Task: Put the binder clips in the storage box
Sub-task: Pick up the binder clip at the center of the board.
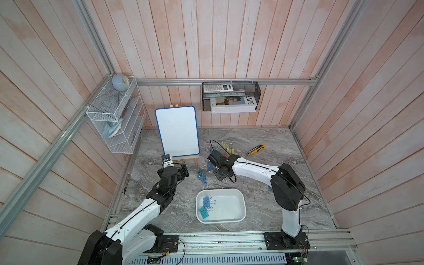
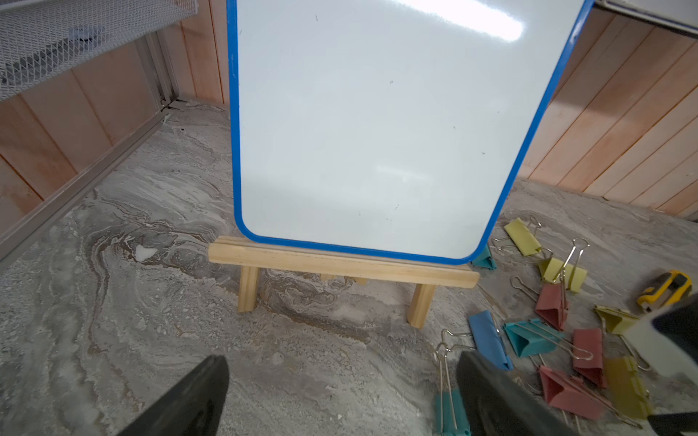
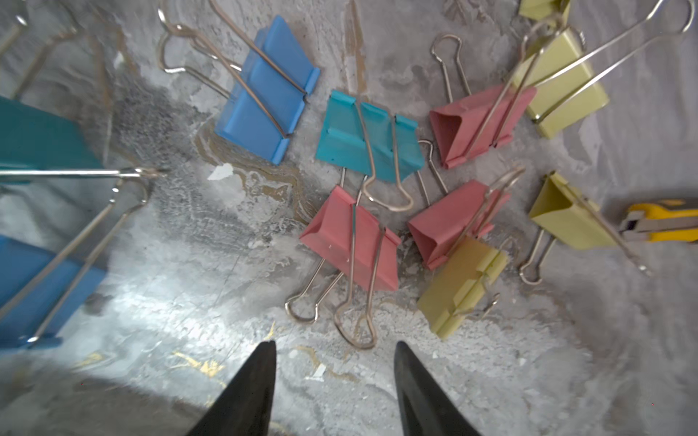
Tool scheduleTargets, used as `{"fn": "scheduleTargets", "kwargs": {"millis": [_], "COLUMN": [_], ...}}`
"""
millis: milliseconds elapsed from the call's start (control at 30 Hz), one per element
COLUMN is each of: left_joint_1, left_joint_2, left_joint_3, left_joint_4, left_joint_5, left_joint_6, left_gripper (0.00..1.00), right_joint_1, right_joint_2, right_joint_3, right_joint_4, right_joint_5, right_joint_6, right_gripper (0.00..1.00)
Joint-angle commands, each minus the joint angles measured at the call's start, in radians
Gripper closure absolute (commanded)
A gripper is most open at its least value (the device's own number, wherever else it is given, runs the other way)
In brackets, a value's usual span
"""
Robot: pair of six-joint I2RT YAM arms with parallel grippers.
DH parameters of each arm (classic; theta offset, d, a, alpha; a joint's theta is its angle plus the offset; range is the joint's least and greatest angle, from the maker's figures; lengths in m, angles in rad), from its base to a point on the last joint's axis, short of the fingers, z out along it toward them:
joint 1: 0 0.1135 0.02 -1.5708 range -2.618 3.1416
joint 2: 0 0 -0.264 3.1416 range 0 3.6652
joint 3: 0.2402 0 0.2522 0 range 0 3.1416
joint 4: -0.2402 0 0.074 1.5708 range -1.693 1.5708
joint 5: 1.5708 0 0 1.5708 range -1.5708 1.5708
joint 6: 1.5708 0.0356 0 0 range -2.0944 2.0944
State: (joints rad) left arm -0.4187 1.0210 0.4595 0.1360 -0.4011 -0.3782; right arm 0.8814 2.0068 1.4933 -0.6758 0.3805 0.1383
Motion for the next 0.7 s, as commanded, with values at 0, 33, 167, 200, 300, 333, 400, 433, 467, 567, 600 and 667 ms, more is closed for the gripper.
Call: {"fn": "scheduleTargets", "kwargs": {"millis": [0, 33, 167, 200, 300, 333, 400, 433, 467, 567, 600, 667], "left_joint_1": [0.006, 0.006, 0.006, 0.006, 0.006, 0.006, 0.006, 0.006, 0.006, 0.006, 0.006, 0.006], "left_joint_2": [0.007, 0.007, 0.007, 0.008, 0.013, 0.013, 0.013, 0.013, 0.013, 0.013, 0.013, 0.011], "left_joint_3": [-0.005, -0.005, -0.005, -0.005, -0.005, -0.004, -0.004, -0.003, -0.004, -0.004, -0.004, -0.003], "left_joint_4": [0.015, 0.016, 0.016, 0.017, 0.019, 0.019, 0.019, 0.019, 0.018, 0.019, 0.018, 0.016], "left_joint_5": [-0.007, -0.008, -0.008, -0.007, -0.008, -0.007, -0.007, -0.007, -0.008, -0.007, -0.007, -0.007], "left_joint_6": [0.013, 0.013, 0.013, 0.013, 0.013, 0.013, 0.014, 0.013, 0.013, 0.014, 0.013, 0.013], "left_gripper": [0.00, 0.00, 0.00, 0.00, 0.00, 0.00, 0.00, 0.00, 0.00, 0.00, 0.00, 0.00], "right_joint_1": [0.006, 0.008, 0.009, 0.010, 0.011, 0.011, 0.011, 0.010, 0.011, 0.011, 0.010, 0.011], "right_joint_2": [0.047, 0.055, 0.062, 0.060, 0.063, 0.062, 0.063, 0.063, 0.062, 0.055, 0.049, 0.032], "right_joint_3": [0.050, 0.058, 0.066, 0.065, 0.068, 0.069, 0.070, 0.070, 0.070, 0.069, 0.068, 0.063], "right_joint_4": [-0.094, -0.097, -0.076, -0.070, -0.061, -0.058, -0.056, -0.054, -0.053, -0.056, -0.056, -0.056], "right_joint_5": [0.178, 0.186, 0.184, 0.171, 0.140, 0.129, 0.107, 0.100, 0.098, 0.092, 0.090, 0.084], "right_joint_6": [-0.117, -0.127, -0.151, -0.157, -0.165, -0.167, -0.170, -0.170, -0.169, -0.163, -0.160, -0.151], "right_gripper": [0.46, 0.45, 0.54, 0.58, 0.73, 0.78, 0.85, 0.89, 0.92, 0.99, 1.00, 1.00]}}
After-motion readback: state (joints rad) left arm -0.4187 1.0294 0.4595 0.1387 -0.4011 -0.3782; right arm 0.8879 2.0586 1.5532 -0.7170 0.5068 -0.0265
